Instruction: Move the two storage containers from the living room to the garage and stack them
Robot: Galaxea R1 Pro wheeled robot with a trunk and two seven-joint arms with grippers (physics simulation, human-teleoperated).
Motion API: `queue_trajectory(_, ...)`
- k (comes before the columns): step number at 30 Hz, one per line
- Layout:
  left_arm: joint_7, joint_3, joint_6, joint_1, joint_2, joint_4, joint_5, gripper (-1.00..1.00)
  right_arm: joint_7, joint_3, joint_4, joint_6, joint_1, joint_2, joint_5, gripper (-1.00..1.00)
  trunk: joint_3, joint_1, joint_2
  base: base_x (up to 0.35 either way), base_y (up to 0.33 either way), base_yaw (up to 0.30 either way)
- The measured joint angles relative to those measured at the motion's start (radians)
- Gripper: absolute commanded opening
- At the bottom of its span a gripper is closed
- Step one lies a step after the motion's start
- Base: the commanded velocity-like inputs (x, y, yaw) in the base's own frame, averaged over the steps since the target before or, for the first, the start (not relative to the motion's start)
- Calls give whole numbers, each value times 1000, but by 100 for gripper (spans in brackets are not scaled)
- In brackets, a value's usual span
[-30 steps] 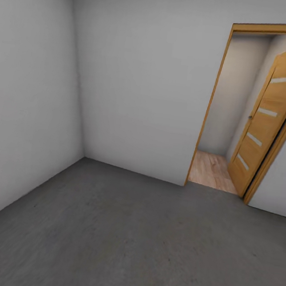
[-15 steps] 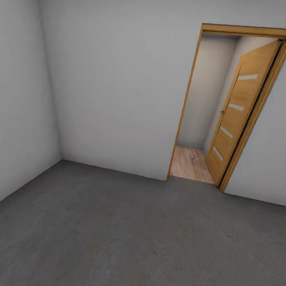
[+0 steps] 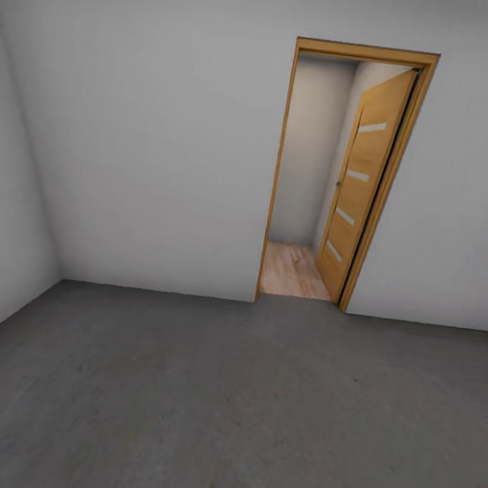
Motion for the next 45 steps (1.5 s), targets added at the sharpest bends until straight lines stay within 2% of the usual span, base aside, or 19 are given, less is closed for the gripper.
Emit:
queue_trajectory(39, -3, 9, -11, 0, -6, 0, 2, 100, 0, -2, 0, 0, 0, -3, -3, 100, 0, 0, 0, 7, 0, -300)
queue_trajectory(45, -4, 6, -8, 0, -5, 1, 2, 100, -4, -2, 0, 9, 0, -2, 0, 100, 0, 0, 0, 173, 0, -163)
